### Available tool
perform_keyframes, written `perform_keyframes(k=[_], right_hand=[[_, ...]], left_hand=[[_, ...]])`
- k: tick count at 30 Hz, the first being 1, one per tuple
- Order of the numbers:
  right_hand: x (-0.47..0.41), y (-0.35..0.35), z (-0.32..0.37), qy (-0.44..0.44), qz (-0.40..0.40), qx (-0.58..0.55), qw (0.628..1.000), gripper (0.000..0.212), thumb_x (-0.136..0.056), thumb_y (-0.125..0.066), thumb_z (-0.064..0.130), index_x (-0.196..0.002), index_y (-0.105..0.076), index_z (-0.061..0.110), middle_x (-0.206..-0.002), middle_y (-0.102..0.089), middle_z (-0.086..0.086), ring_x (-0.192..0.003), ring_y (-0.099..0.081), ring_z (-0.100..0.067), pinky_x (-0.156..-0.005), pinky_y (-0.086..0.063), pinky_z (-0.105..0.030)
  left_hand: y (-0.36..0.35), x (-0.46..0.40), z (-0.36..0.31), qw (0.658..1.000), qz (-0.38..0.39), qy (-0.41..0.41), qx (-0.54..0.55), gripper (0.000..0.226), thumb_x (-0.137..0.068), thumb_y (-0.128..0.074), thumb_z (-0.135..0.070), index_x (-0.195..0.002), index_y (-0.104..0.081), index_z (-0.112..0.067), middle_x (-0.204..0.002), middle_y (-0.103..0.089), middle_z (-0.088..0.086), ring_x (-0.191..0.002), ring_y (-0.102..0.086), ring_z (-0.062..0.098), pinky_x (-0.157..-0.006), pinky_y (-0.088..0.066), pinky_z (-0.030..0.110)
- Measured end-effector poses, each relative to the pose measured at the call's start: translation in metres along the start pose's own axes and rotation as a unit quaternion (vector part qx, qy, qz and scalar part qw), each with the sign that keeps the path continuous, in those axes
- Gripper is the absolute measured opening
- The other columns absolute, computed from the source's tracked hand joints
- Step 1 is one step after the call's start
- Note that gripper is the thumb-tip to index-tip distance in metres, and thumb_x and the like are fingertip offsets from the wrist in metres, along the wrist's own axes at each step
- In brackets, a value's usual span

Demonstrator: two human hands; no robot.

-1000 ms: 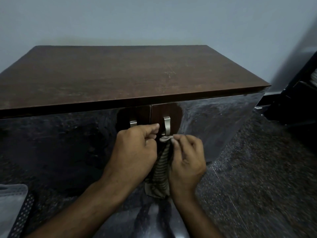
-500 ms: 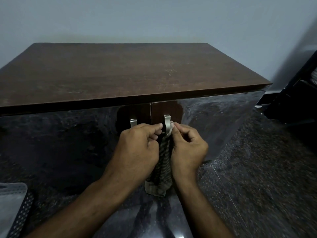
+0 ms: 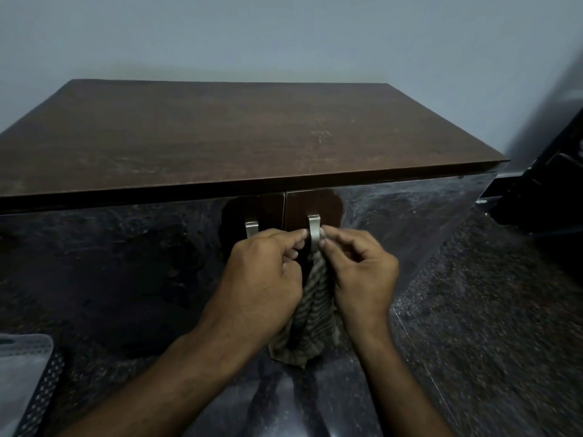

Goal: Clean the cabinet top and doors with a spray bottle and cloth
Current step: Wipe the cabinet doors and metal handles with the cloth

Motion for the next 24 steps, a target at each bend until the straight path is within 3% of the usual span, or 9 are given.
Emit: perform_keyframes(k=[3, 10, 14, 20, 24], right_hand=[[-0.005, -0.001, 0.010, 0.080, -0.020, 0.072, 0.994, 0.014, -0.078, -0.079, 0.002, -0.089, -0.078, 0.011, -0.086, -0.071, 0.004, -0.084, -0.068, -0.006, -0.073, -0.052, -0.014], [-0.010, 0.001, 0.006, 0.068, 0.017, 0.144, 0.987, 0.012, -0.073, -0.085, 0.007, -0.070, -0.073, 0.009, -0.073, -0.069, 0.007, -0.075, -0.067, -0.002, -0.062, -0.046, -0.007], [-0.014, 0.004, 0.016, 0.070, -0.012, 0.093, 0.993, 0.007, -0.075, -0.083, 0.006, -0.074, -0.077, 0.008, -0.073, -0.068, 0.007, -0.073, -0.065, 0.000, -0.063, -0.044, -0.006], [-0.008, -0.002, 0.010, 0.118, 0.029, 0.155, 0.980, 0.011, -0.076, -0.079, -0.001, -0.071, -0.073, 0.005, -0.071, -0.063, 0.001, -0.070, -0.061, -0.006, -0.062, -0.042, -0.005], [-0.010, 0.000, 0.018, 0.115, -0.001, 0.102, 0.988, 0.011, -0.076, -0.079, -0.003, -0.077, -0.076, 0.008, -0.073, -0.065, -0.002, -0.070, -0.062, -0.009, -0.062, -0.045, -0.008]], left_hand=[[0.002, -0.001, -0.001, 1.000, -0.006, -0.003, -0.002, 0.048, -0.084, -0.053, 0.005, -0.124, -0.066, -0.018, -0.105, -0.066, -0.013, -0.095, -0.060, -0.001, -0.083, -0.042, 0.000], [-0.001, 0.001, 0.001, 1.000, 0.001, -0.001, -0.007, 0.047, -0.086, -0.053, 0.004, -0.125, -0.066, -0.018, -0.106, -0.065, -0.014, -0.096, -0.059, -0.003, -0.084, -0.043, 0.002], [0.002, 0.001, -0.001, 1.000, 0.002, -0.001, -0.006, 0.047, -0.086, -0.053, 0.003, -0.126, -0.065, -0.019, -0.106, -0.065, -0.015, -0.096, -0.059, -0.003, -0.084, -0.042, 0.001], [0.001, 0.000, -0.001, 1.000, 0.009, 0.007, -0.001, 0.047, -0.086, -0.053, 0.004, -0.127, -0.063, -0.018, -0.108, -0.065, -0.014, -0.097, -0.059, -0.003, -0.085, -0.043, 0.002], [-0.004, 0.001, -0.001, 1.000, 0.026, 0.013, -0.012, 0.049, -0.088, -0.052, 0.000, -0.132, -0.059, -0.020, -0.111, -0.063, -0.014, -0.099, -0.057, -0.001, -0.084, -0.046, 0.006]])
Point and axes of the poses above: each hand's wrist, its own x-axis away from the middle knuckle, its own y-axis out of the back of the hand, z = x × y, the point moved 6 cm from there along -x, towards the middle knuckle
